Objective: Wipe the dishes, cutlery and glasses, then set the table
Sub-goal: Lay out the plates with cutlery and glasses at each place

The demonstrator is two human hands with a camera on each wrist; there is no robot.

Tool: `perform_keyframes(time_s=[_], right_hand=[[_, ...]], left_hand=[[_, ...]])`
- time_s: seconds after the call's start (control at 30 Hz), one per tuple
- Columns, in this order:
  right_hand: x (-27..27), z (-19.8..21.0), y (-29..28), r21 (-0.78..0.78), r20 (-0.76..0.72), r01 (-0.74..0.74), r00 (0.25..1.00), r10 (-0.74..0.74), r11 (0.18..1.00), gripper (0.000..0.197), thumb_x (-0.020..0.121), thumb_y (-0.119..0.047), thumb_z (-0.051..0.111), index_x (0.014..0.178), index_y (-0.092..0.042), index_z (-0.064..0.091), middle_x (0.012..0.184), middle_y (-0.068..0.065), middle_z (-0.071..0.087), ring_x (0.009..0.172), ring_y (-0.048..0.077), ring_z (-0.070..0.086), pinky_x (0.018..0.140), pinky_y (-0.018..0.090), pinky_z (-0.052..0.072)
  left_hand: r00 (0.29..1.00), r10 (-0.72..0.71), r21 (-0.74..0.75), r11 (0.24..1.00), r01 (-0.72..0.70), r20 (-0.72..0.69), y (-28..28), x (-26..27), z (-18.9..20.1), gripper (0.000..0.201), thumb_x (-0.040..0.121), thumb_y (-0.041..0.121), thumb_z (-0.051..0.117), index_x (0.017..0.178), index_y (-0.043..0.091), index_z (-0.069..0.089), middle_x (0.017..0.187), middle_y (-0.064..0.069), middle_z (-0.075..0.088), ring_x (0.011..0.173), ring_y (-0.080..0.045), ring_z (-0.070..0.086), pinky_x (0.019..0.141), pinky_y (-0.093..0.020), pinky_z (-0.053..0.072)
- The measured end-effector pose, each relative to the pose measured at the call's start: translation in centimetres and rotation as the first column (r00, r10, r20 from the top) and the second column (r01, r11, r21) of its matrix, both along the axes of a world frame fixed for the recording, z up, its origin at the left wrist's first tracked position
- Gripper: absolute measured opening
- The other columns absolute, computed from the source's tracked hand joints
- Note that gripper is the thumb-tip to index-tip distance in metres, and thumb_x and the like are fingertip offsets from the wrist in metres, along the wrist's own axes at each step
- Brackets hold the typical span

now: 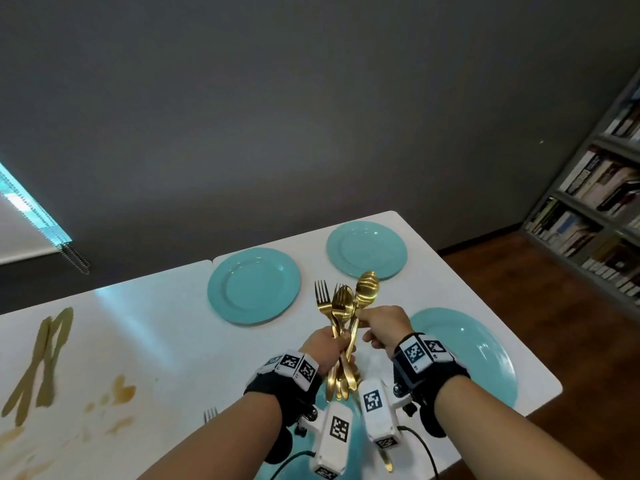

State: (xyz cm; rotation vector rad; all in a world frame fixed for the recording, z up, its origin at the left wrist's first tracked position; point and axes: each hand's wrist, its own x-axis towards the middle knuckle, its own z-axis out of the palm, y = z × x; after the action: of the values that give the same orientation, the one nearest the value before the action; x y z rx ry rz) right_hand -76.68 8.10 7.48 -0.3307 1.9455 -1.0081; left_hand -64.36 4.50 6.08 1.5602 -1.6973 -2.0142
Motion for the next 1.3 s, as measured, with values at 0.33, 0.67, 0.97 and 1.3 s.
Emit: perform_keyframes(time_s=[0.33,0.67,0.97,1.3], right_hand=[[-15.5,-2.7,3.7,0.267,-0.332,-0.075,0.929,0.165,0.961,0.022,0.085,-0.023,0.062,0.088,-0.003,0.069,0.072,0.011,0.063,0.061,0.023,0.053,0.056,0.025,0.042],[-26.0,-6.2,8.1,0.686,-0.420,-0.054,0.785,0.455,0.726,0.031,0.088,-0.028,0.062,0.104,-0.002,0.065,0.110,0.013,0.066,0.089,0.027,0.061,0.067,0.024,0.040],[-27.7,-8.9,8.8,0.748,-0.393,-0.044,0.774,0.496,0.662,0.026,0.085,-0.027,0.064,0.089,-0.002,0.065,0.079,0.011,0.056,0.073,0.027,0.053,0.064,0.025,0.042],[-27.5,-9.7,7.9,0.715,-0.423,-0.022,0.781,0.458,0.699,0.020,0.087,-0.021,0.060,0.084,-0.001,0.062,0.083,0.013,0.059,0.071,0.028,0.051,0.062,0.026,0.043]], left_hand=[[0.979,0.202,0.145,0.970,-0.196,-0.029,-0.7,-8.5,-1.5,0.016,0.099,0.008,0.041,0.086,0.008,0.051,0.068,-0.007,0.050,0.055,-0.018,0.047,0.056,-0.031,0.045],[0.978,0.207,0.132,0.969,-0.207,0.019,-0.9,-13.8,-2.8,0.012,0.098,0.012,0.044,0.090,0.010,0.052,0.072,-0.006,0.054,0.058,-0.017,0.049,0.061,-0.030,0.047],[0.968,0.244,0.085,0.965,-0.248,0.061,-1.1,-14.8,-3.8,0.010,0.098,0.012,0.045,0.094,0.010,0.053,0.073,-0.006,0.056,0.057,-0.017,0.050,0.063,-0.030,0.048],[0.960,0.269,0.117,0.954,-0.277,0.079,-0.8,-14.1,-4.3,0.015,0.098,0.011,0.045,0.086,0.011,0.053,0.074,-0.007,0.058,0.057,-0.017,0.050,0.062,-0.030,0.048]])
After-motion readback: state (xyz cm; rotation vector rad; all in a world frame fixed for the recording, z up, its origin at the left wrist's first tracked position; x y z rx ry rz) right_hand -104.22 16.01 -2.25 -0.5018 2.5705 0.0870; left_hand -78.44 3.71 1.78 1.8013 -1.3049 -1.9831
